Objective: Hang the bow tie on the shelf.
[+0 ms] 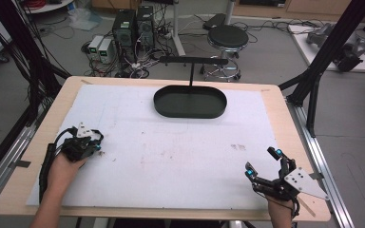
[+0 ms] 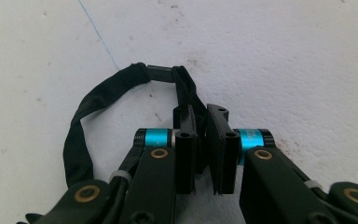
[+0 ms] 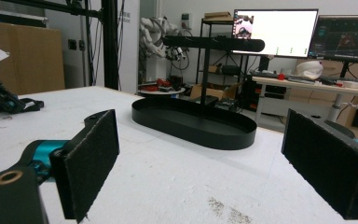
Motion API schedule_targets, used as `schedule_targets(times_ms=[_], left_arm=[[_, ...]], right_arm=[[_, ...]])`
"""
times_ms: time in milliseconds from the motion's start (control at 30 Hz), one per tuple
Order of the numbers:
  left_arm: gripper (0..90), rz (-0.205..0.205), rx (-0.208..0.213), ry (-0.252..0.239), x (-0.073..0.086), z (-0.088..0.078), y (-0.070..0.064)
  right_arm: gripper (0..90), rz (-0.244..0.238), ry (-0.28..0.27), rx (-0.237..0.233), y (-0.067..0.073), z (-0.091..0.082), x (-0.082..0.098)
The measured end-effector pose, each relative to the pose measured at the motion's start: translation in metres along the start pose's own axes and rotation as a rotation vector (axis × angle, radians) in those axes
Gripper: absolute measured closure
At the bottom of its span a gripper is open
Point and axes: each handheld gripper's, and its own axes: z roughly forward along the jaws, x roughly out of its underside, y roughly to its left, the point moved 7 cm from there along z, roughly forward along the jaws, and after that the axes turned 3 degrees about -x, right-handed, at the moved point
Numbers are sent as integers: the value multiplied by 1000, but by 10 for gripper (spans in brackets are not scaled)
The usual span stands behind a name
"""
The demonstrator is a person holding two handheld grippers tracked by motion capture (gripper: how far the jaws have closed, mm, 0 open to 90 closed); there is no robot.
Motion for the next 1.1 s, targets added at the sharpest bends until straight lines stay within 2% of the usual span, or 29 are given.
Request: schedule_targets(times_ms=[100,300,467,567,800,1000,1100], left_arm=[[824,2,-8,-25,-2,-4,2],[827,-25,-8,-176,-17,-25,4],[827,-10,-10,-291,-34,-43,1],[828,-2,-11,-342,-45,-52,-1],[829,-38,16,-487,-73,-73,-8],[829,-71,33,-582,-93,-85,-13],[829,-85,27,-627,-102,-90,-14]], right_arm=[[102,-10,-5,1,-1,0,0],[102,-6,1,0,-1,1,1],[102,-10,1,-3,-1,1,1],[102,-8,1,0,-1,1,1],[102,6,-4,3,-2,0,1],[102,4,-6,2,-2,-1,0],[102,4,-6,1,-2,0,0]])
